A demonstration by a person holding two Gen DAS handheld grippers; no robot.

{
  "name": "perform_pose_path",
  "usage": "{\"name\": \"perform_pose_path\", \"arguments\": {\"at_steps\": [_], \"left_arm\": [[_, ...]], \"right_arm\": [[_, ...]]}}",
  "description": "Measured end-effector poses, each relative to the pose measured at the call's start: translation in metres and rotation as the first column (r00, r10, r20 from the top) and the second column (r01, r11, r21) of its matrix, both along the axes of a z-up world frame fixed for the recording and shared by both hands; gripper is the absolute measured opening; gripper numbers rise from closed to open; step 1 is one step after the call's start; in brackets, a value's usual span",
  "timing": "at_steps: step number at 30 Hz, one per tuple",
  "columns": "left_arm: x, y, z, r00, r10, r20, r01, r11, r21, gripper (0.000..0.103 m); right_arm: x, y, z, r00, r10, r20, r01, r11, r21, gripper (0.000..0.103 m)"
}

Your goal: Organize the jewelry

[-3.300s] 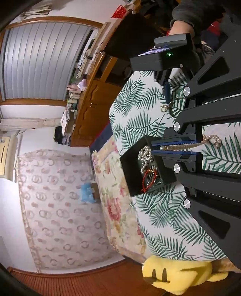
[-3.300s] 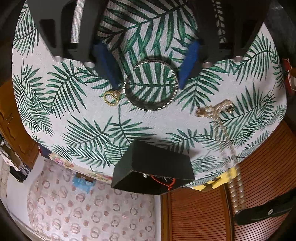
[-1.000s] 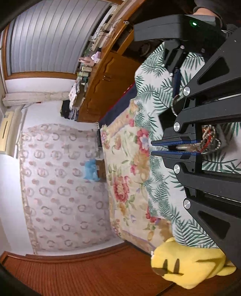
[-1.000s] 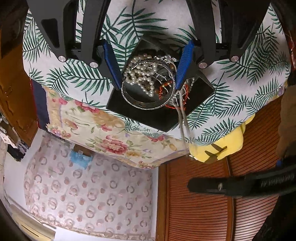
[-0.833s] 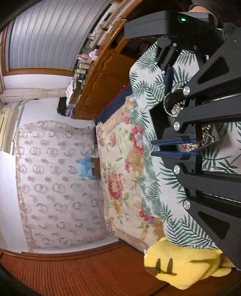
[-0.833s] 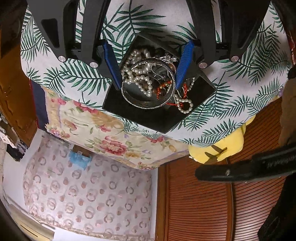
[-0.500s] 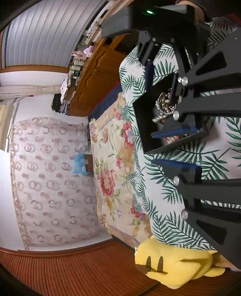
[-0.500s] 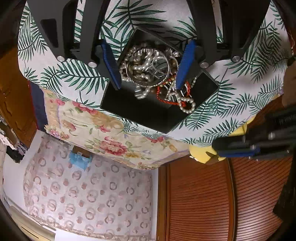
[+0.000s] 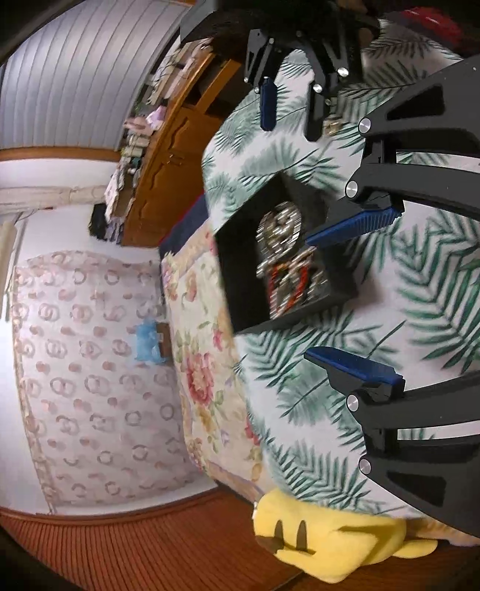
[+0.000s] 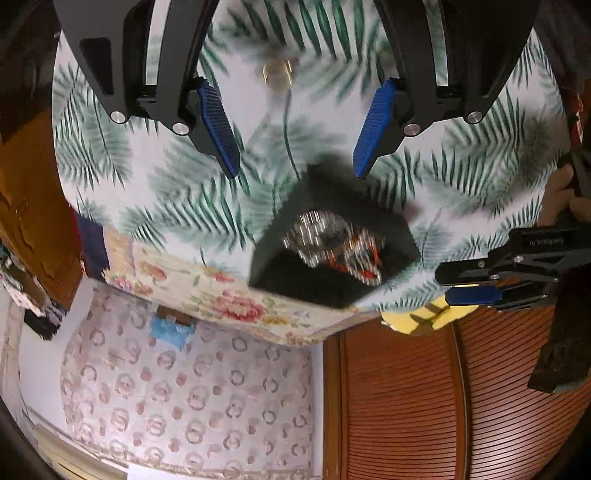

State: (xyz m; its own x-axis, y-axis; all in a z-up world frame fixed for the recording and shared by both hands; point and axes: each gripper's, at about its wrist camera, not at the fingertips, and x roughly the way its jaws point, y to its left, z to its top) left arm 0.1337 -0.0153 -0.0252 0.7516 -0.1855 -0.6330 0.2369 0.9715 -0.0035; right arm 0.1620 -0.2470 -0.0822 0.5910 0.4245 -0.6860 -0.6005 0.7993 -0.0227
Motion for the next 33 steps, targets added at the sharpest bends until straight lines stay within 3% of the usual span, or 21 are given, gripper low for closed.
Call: {"name": "perform_pose_path", "arguments": {"at_steps": [3,6,16,25,33], "left_arm": [[-0.007,-0.007,-0.011,0.999,-0.021,-0.029,0.021,1.0,-0.002,0.056],[-0.014,-0.015,-0.021,0.998,-0.041,-0.049,0.042,0.999,0.007,0.067],[-0.032,-0.035,-0.046,0.987,-0.101,-0.122,0.103,0.995,0.01,0.069],[-0.04,-0.053,-0.058,0.975,-0.158,-0.154,0.164,0.986,0.03,0.069],[-0.042,-0.065,-0.065,0.967,-0.189,-0.172,0.2,0.979,0.049,0.043]], "right_arm": [[-0.009,-0.012,-0.012,1.0,-0.011,-0.027,0.01,1.0,-0.021,0.062],[-0.013,-0.02,-0.023,0.999,-0.018,-0.043,0.016,0.999,-0.049,0.056],[-0.015,-0.022,-0.04,0.995,-0.006,-0.097,0.0,0.998,-0.07,0.039],[-0.011,-0.018,-0.04,0.996,0.005,-0.094,-0.013,0.997,-0.082,0.012],[-0.013,-0.019,-0.034,0.997,0.001,-0.075,-0.007,0.997,-0.08,0.012]]}}
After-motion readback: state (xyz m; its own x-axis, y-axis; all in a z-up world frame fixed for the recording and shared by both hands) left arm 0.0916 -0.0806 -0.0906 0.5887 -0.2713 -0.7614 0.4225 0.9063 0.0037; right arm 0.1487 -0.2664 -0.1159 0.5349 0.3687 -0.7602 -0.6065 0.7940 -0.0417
